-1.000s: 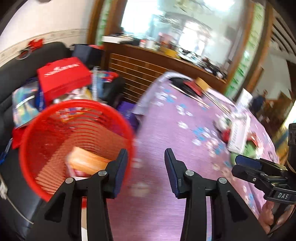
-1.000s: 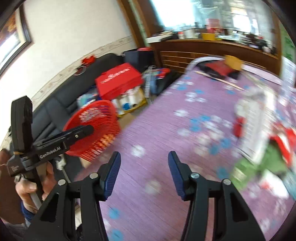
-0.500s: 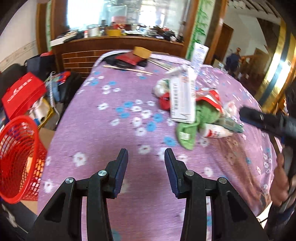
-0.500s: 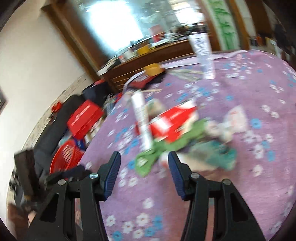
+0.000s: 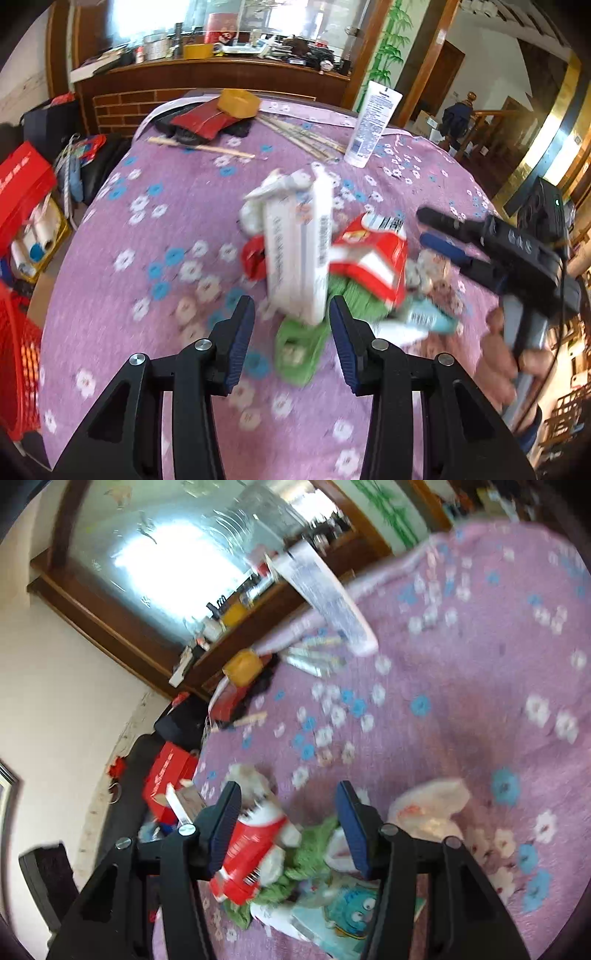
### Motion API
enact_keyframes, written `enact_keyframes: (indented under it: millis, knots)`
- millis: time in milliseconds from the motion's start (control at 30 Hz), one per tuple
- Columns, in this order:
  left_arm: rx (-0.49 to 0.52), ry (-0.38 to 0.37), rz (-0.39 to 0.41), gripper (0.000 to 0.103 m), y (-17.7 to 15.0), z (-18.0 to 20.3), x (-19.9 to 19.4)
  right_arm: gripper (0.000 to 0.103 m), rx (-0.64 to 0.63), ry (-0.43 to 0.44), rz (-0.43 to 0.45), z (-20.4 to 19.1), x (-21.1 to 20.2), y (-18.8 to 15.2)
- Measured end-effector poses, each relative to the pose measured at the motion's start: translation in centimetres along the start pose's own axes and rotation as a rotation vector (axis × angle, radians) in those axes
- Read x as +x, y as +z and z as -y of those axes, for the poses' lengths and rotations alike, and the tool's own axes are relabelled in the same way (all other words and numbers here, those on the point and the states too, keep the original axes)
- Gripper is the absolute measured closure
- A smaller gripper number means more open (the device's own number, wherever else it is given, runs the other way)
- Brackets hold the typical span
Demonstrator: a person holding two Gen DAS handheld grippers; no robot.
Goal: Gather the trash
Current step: 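Grasp the white medicine box with the left tool while the right tool reaches the pile, then hold the white box in the left tool while the right tool grasps the red packet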
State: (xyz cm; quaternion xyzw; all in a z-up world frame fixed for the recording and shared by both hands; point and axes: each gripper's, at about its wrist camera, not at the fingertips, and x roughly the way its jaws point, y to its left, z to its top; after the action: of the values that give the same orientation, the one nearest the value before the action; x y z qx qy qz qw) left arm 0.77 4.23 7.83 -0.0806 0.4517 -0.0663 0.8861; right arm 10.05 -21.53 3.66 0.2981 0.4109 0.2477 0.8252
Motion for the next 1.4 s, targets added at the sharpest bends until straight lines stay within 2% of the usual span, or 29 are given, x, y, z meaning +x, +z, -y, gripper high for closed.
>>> enact_keyframes:
  millis: [100, 200, 300, 333, 500, 633, 800, 933, 1000, 1067, 1133, 1167, 1267, 1333, 1400]
  knots:
    - [0.003, 0.044, -0.009, 0.0, 1.1, 1.1, 1.7, 0.048, 0.004, 0.067, -0.013, 0.4, -0.1, 0.0]
    - [-0.002, 0.122, -0.009, 0.0, 1.8, 1.8, 3.4, 0.048, 0.041, 0.103, -0.047, 1.1, 0.5, -0.3]
    - [-0.014, 0.152, -0.018, 0.0, 2.5, 1.3, 4.8, 0.048, 0.058, 0.123, -0.06, 1.4, 1.0, -0.3]
    - [-0.025, 0.157, -0.029, 0.0, 2.4, 0.8, 5.1, 0.048, 0.056, 0.125, -0.061, 1.3, 1.0, -0.3]
    - [-0.087, 0.079, -0.008, 0.0, 1.8, -2.4, 4.8, 0.048, 0.028, 0.15, -0.071, 0.5, 1.3, -0.6]
    - [-0.086, 0.014, 0.078, 0.0, 1.2, -4.1, 3.2, 0.048, 0.012, 0.151, -0.09, 0.1, 2.0, -1.0]
    - [-0.121, -0.057, 0.279, 0.0, 0.3, -6.4, 1.6, 0.047, 0.006, 0.131, -0.088, 0.1, 2.3, -0.9]
    - [-0.139, -0.042, 0.311, 0.0, 0.3, -7.1, 1.6, 0.044, 0.001, 0.099, -0.059, 0.4, 1.9, -0.7]
    - [-0.13, -0.011, 0.346, 0.0, 0.3, -6.8, 1.2, 0.044, -0.012, 0.084, -0.045, 0.3, 1.6, -0.6]
    - [-0.13, 0.004, 0.349, 0.0, 0.1, -6.8, 1.2, 0.044, -0.072, 0.066, -0.023, -0.7, 1.0, -0.8]
    - [-0.141, 0.022, 0.351, 0.0, 0.0, -7.3, 1.1, 0.036, -0.22, -0.014, 0.021, -3.2, 0.5, -1.5]
    - [-0.154, 0.017, 0.35, 0.0, 0.0, -7.8, 1.0, 0.035, -0.317, -0.065, 0.033, -4.9, 0.4, -2.3]
    - [-0.205, 0.01, 0.34, 0.0, 0.0, -9.0, 1.0, 0.035, -0.503, -0.122, -0.006, -8.4, 1.1, -4.0]
    - [-0.229, -0.007, 0.332, 0.0, 0.0, -9.4, 1.1, 0.036, -0.625, -0.189, -0.031, -10.5, 1.9, -5.2]
    - [-0.229, -0.006, 0.323, 0.0, 0.0, -9.4, 1.2, 0.036, -0.761, -0.328, -0.04, -12.2, 3.1, -6.0]
